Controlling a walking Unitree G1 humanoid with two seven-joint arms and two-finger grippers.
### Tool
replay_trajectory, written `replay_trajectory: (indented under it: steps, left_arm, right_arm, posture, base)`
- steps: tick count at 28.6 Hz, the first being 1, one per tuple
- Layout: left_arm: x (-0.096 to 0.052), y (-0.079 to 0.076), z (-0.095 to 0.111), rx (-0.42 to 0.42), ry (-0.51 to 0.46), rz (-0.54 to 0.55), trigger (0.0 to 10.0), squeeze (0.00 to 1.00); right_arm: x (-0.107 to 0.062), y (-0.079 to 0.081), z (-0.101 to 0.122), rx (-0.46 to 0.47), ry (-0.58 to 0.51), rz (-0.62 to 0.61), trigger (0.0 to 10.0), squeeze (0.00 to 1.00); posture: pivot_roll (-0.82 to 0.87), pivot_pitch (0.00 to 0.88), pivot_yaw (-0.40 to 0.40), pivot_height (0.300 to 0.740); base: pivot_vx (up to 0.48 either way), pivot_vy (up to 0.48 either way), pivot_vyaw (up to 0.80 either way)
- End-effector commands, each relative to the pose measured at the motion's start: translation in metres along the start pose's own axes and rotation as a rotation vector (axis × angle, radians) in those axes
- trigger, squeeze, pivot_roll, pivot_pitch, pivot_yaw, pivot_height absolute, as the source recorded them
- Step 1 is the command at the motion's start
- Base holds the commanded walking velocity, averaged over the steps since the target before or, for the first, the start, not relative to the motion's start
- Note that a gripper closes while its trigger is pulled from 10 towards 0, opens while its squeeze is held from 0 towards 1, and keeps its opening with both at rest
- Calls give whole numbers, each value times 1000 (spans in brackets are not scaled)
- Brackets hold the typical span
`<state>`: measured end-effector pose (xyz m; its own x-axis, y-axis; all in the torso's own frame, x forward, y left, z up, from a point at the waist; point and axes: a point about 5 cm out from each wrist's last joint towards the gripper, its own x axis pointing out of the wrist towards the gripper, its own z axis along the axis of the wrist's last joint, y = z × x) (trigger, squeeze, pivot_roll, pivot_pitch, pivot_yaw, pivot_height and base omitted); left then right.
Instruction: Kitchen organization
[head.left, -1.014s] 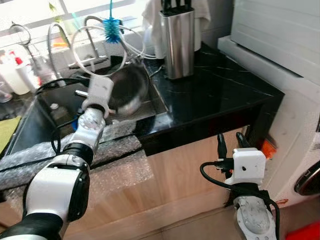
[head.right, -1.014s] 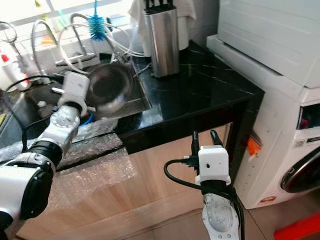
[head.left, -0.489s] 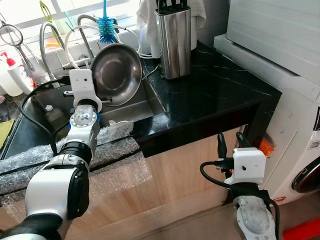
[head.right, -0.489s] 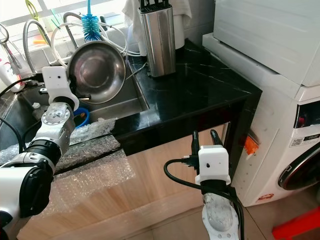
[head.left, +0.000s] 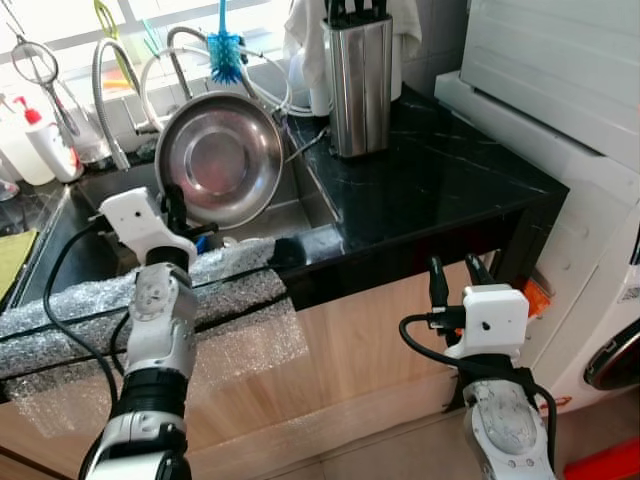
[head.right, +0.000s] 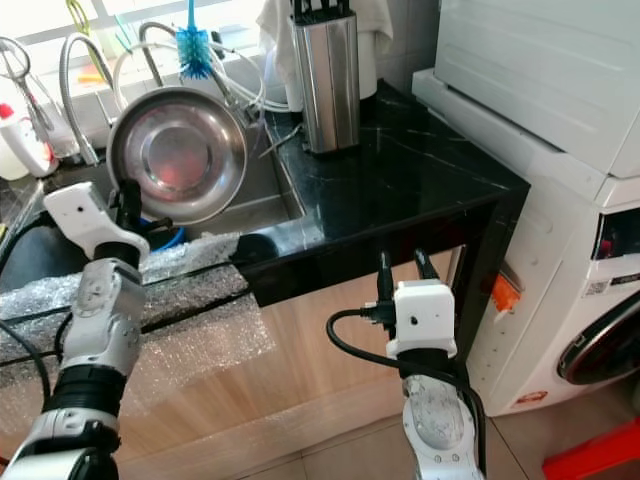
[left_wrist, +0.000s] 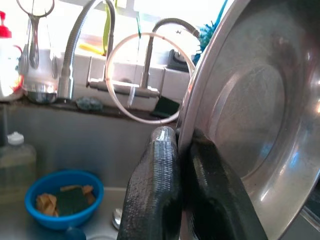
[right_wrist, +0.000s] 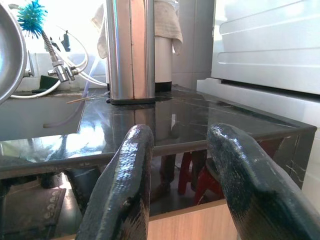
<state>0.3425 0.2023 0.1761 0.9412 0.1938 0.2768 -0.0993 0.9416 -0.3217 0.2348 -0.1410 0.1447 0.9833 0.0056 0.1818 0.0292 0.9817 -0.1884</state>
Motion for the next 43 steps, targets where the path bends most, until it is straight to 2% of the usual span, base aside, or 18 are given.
replay_trajectory:
  steps: [1,3,27,31,35,43]
  left_arm:
    - [3,6,15,2,-37,-4,10000,0]
    - [4,12,21,-3,-38,3,10000,0]
    - [-1,11,26,-12,-1,1,10000,0]
    - [0,11,28,73,-36,26,10000,0]
    - [0,11,28,75,-36,31,10000,0]
    - [0,8,26,74,-32,31,10000,0]
  right_arm:
    - [3,1,1,9,1,5,10000,0]
    - [3,0,0,9,0,2,10000,0]
    - [4,0,0,9,0,2,10000,0]
    - [10,6,5,-4,-29,33,10000,0]
    - [10,7,5,-4,-30,36,10000,0]
    - [12,6,4,-2,-25,32,10000,0]
  posture:
    - [-126,0,144,740]
    - [-124,0,144,740]
    - [-124,0,144,740]
    - [-118,0,138,740]
    - [-121,0,138,740]
    - [-122,0,138,740]
  base:
    - [0,0,0]
    - [0,0,0]
    - [0,0,0]
    - [446,0,581]
    - [469,0,763]
    - [472,0,0]
